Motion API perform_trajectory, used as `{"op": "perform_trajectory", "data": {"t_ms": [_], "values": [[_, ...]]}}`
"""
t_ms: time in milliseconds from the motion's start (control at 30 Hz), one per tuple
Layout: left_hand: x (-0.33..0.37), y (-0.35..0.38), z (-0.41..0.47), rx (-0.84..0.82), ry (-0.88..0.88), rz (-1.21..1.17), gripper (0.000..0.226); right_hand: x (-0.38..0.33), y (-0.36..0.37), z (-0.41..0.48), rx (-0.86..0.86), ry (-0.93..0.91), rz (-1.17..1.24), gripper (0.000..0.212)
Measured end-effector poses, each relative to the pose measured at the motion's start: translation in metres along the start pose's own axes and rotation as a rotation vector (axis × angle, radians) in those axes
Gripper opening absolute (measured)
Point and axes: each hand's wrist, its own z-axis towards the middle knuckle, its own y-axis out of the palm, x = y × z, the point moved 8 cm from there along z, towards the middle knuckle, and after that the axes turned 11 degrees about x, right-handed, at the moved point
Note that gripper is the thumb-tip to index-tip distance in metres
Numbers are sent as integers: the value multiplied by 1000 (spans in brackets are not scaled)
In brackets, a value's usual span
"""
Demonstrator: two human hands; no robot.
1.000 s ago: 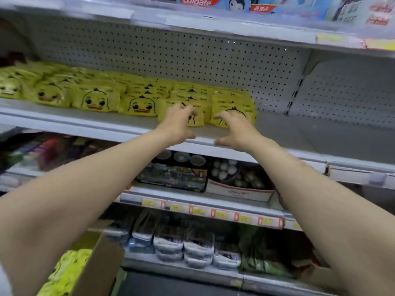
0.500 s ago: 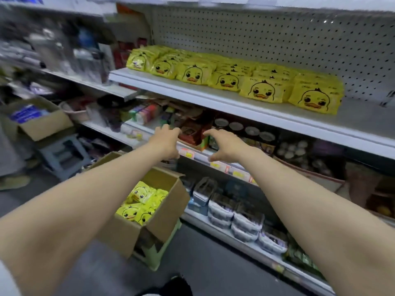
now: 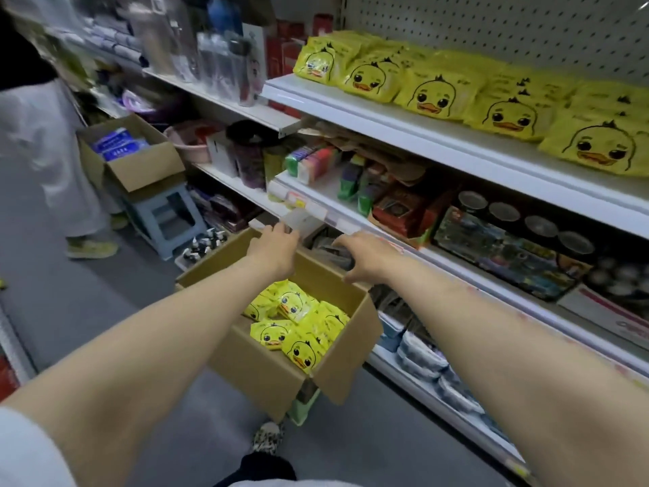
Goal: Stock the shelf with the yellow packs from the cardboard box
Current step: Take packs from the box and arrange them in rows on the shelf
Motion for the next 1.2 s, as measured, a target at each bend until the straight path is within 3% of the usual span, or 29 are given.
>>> {"op": "perform_trajectory", "data": {"t_ms": [133, 300, 500, 667, 833, 1033, 1200], "values": [[-39, 48, 45, -118, 30, -22, 79, -8, 52, 53, -112, 70, 23, 81], [-82, 123, 83, -300, 83, -41, 75, -10, 131, 90, -302, 197, 75, 77], [-105, 228, 103, -546, 122, -79, 71, 6, 233, 94, -515, 370, 142, 73], [-110, 319, 98, -707, 160, -119, 82, 23, 314, 78, -636, 538, 216, 74], [-114, 387, 99, -737, 166, -149, 80, 38, 375, 70, -672, 624, 247, 66], [-111, 441, 93, -781, 188, -94, 67, 46, 416, 69, -640, 676, 113, 59], [-105, 457, 90, -665, 148, -47, 81, 40, 431, 70, -597, 689, -32, 63]]}}
